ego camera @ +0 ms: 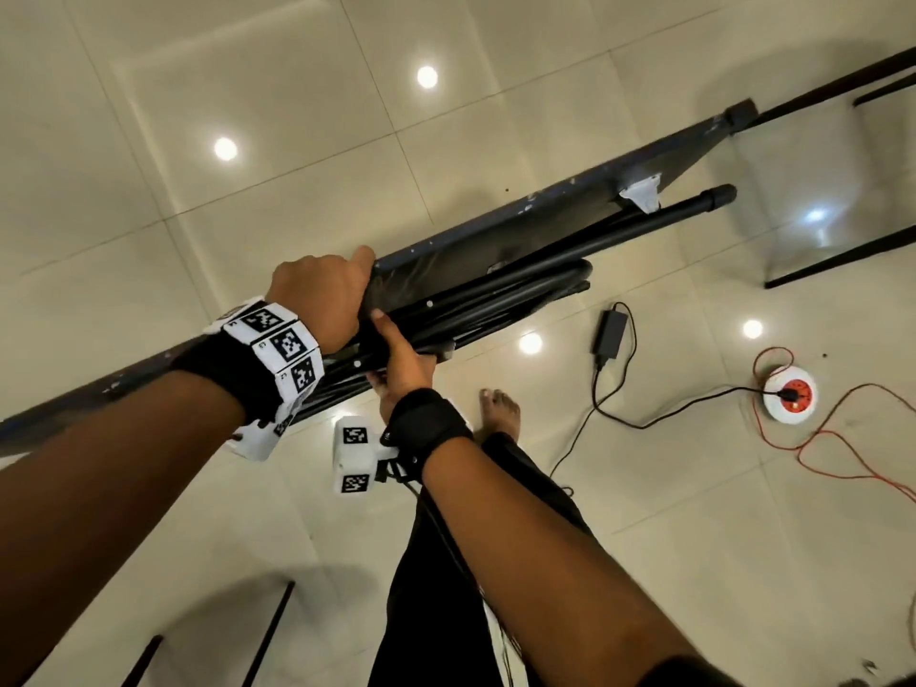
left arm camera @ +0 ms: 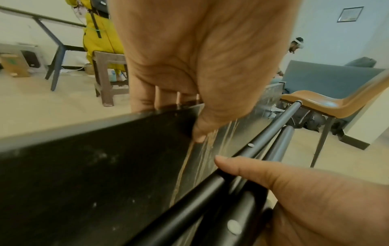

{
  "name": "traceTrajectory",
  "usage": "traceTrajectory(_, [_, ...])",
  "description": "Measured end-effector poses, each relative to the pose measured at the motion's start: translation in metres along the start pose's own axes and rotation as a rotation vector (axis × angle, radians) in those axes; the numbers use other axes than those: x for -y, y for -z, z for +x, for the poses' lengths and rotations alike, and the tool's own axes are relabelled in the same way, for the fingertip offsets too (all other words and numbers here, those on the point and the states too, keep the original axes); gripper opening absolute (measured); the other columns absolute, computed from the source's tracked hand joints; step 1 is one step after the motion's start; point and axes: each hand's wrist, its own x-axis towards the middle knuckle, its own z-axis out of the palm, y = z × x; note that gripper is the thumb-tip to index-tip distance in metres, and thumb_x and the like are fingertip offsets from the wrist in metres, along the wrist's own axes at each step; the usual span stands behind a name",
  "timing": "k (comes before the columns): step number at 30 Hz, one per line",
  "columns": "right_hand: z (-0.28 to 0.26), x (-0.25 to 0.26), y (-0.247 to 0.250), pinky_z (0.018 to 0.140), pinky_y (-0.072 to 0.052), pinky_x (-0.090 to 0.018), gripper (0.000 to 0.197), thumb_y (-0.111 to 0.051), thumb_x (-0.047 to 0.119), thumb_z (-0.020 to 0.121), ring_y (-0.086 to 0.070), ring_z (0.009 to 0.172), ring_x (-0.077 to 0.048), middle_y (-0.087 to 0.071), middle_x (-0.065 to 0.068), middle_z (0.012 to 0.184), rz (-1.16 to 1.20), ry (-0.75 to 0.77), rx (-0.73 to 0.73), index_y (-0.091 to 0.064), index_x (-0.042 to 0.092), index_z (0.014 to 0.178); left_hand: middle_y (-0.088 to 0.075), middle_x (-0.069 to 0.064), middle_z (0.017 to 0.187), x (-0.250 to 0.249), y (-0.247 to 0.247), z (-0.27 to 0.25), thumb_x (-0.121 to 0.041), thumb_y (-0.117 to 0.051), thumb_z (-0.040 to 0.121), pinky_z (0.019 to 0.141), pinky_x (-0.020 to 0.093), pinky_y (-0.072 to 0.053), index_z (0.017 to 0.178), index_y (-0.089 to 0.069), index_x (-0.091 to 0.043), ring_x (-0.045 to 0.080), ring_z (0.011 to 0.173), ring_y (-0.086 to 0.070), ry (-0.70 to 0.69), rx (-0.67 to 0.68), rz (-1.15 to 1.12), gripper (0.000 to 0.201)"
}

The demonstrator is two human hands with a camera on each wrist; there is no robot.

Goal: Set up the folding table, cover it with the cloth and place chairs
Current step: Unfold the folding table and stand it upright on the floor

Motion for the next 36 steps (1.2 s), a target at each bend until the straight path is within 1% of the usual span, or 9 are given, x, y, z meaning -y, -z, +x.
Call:
traceTrajectory(5, [0.013,0.023,0.035,0.072,-0.047,-0.025,0.028,-0.074,0.042,0.088,-0.068,0.090,-0.016,-0.071,-0.001,0.099,-0.385,-0.093,0.171,-0.065,0.022,0.104,-0.046,0.010,0.076,0.010,-0.003,0.018,-0.007,-0.063,0.082,0.058,0.037,-0.038,0.120,-0.044,-0.007,0.031,0.066,-0.046,0.083,-0.059,-0.148,0.042])
traceTrajectory(7, [0.014,0.037,0.048,0.070,-0.043,-0.028,0.024,-0.071,0.037,0.092,-0.062,0.086,-0.020,-0.064,-0.005,0.092,-0.539,-0.030,0.170,-0.056,0.018,0.091,-0.047,0.012,0.078,0.011,0.000,0.022,-0.005,-0.062,0.083,0.059,0.037,-0.038,0.122,-0.045,-0.008,0.031,0.068,-0.046,0.119,-0.062,-0.180,0.042])
traceTrajectory(12, [0.020,0.086,0.087,0.071,-0.051,-0.024,0.017,-0.076,0.021,0.088,-0.061,0.070,-0.005,-0.065,0.003,0.082,-0.896,0.598,0.065,-0.062,0.017,0.097,-0.057,0.018,0.088,0.013,0.002,0.023,-0.005,-0.060,0.086,0.063,0.037,-0.041,0.127,-0.048,-0.009,0.038,0.081,-0.058,0.124,-0.042,-0.223,0.043])
traceTrajectory(19, [-0.003,0.211,0.053,0.095,-0.041,-0.036,0.054,-0.071,0.039,0.078,-0.050,0.119,-0.027,-0.058,-0.006,0.130,-1.672,1.559,0.256,-0.061,0.018,0.127,-0.060,0.017,0.093,-0.006,-0.011,0.006,-0.004,-0.054,0.087,0.066,0.038,-0.040,0.132,-0.045,-0.011,0.038,0.087,-0.061,0.150,-0.027,-0.243,0.047])
traceTrajectory(23, [0.006,0.247,0.011,0.100,-0.044,-0.045,0.069,-0.060,0.065,0.081,-0.054,0.122,-0.027,-0.059,-0.002,0.134,-2.196,1.360,0.543,-0.048,0.033,0.142,-0.062,0.015,0.099,-0.021,-0.020,-0.002,-0.003,-0.058,0.085,0.068,0.039,-0.043,0.134,-0.042,-0.013,0.038,0.088,-0.061,0.206,0.014,-0.262,0.052])
traceTrajectory(26, [0.021,0.246,0.009,0.084,-0.048,-0.039,0.055,-0.044,0.071,0.092,-0.062,0.108,-0.026,-0.068,0.003,0.121,-2.492,1.219,0.651,-0.047,0.041,0.137,-0.060,0.015,0.099,-0.032,-0.025,-0.008,-0.006,-0.060,0.084,0.067,0.039,-0.043,0.130,-0.043,-0.010,0.038,0.085,-0.060,0.250,-0.013,-0.256,0.049])
traceTrajectory(28, [0.031,0.244,0.014,0.075,-0.042,-0.035,0.050,-0.035,0.074,0.093,-0.064,0.101,-0.027,-0.071,0.004,0.110,-2.468,1.380,0.633,-0.054,0.041,0.127,-0.062,0.019,0.105,-0.040,-0.030,-0.013,-0.012,-0.062,0.085,0.070,0.042,-0.043,0.130,-0.045,-0.008,0.041,0.087,-0.060,0.279,-0.104,-0.242,0.048])
traceTrajectory(32, [0.035,0.240,0.019,0.075,-0.038,-0.033,0.053,-0.035,0.076,0.091,-0.064,0.099,-0.025,-0.072,0.004,0.103,-2.392,1.441,0.618,-0.061,0.040,0.119,-0.048,0.022,0.139,-0.061,-0.046,-0.024,-0.023,-0.069,0.083,0.110,0.056,-0.030,0.146,-0.036,-0.013,0.045,0.125,-0.047,0.308,-0.296,-0.304,0.072])
traceTrajectory(36, [0.031,0.237,0.020,0.076,-0.040,-0.034,0.054,-0.035,0.077,0.091,-0.064,0.096,-0.023,-0.070,0.005,0.098,-2.400,1.444,0.587,-0.063,0.039,0.116,-0.034,0.025,0.148,-0.103,-0.062,-0.045,-0.018,-0.066,0.079,0.114,0.053,-0.032,0.142,-0.041,-0.008,0.043,0.135,-0.035,0.252,-0.594,-0.356,0.068])
